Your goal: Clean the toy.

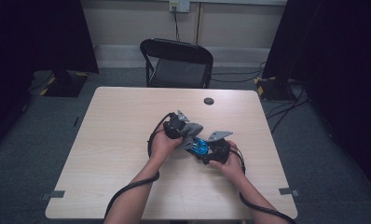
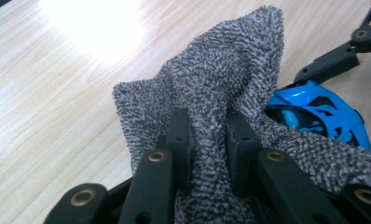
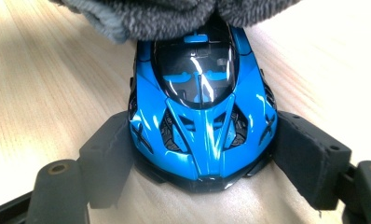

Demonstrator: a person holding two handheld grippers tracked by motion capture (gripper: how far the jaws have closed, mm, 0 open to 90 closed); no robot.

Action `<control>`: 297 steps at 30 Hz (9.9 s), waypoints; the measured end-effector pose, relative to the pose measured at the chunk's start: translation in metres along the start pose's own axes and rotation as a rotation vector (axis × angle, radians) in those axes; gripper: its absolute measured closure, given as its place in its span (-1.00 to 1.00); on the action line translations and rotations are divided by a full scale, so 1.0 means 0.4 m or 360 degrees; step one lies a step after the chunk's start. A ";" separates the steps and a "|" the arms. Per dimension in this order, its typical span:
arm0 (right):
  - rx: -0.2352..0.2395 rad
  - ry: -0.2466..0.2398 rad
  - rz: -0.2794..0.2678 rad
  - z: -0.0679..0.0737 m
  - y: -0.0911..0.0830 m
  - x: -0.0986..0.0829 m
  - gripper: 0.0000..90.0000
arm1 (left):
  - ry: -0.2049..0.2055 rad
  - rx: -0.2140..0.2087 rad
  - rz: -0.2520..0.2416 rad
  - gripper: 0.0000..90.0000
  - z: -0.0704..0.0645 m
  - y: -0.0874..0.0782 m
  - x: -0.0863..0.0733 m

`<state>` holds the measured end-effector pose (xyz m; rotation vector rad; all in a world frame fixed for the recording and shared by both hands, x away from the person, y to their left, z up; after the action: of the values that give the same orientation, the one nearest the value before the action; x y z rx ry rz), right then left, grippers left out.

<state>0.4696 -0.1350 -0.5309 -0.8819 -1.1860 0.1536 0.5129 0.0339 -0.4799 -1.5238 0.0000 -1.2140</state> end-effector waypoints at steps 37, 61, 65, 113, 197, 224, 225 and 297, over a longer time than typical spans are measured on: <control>0.0000 0.0001 0.0000 0.000 0.000 0.000 -0.47 | -0.0099 0.0130 0.0095 0.66 0.104 -0.006 -0.048; 0.0000 0.0001 0.0001 0.000 0.000 0.000 -0.48 | -0.0219 0.0160 0.0116 0.66 0.161 -0.022 -0.119; 0.0000 0.0000 0.0002 0.000 0.000 0.000 -0.48 | -0.0233 0.0180 0.0126 0.66 0.178 -0.042 -0.145; 0.0096 -0.0070 0.0051 -0.003 0.043 0.132 -0.13 | -0.0156 0.0083 0.0036 0.64 0.139 -0.143 -0.252; 0.0097 -0.0026 -0.0056 -0.010 0.042 0.111 -0.04 | 0.0036 -0.0152 -0.0003 0.66 -0.044 -0.079 -0.173; 0.0102 -0.0021 -0.0071 -0.011 0.040 0.107 -0.04 | -0.0085 -0.0034 0.0031 0.66 0.044 -0.088 -0.192; 0.0102 -0.0021 -0.0069 -0.011 0.040 0.107 -0.04 | -0.0086 -0.0027 0.0032 0.66 0.048 -0.089 -0.192; 0.0106 -0.0017 -0.0086 -0.011 0.031 0.097 -0.04 | 0.0200 -0.0224 -0.0042 0.66 -0.169 -0.075 -0.138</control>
<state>0.4934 -0.1082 -0.5109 -0.7911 -1.2066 0.1531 0.4248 0.0278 -0.5058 -1.5703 0.1519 -1.3527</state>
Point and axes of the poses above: each handheld gripper's, and its own axes: y roughly forward along the jaws, x roughly out of its top, z roughly to its left, the point moved 4 cm from there along y, roughly forward along the jaws, and after that the axes turned 7 degrees about x, right-handed, at the moved point
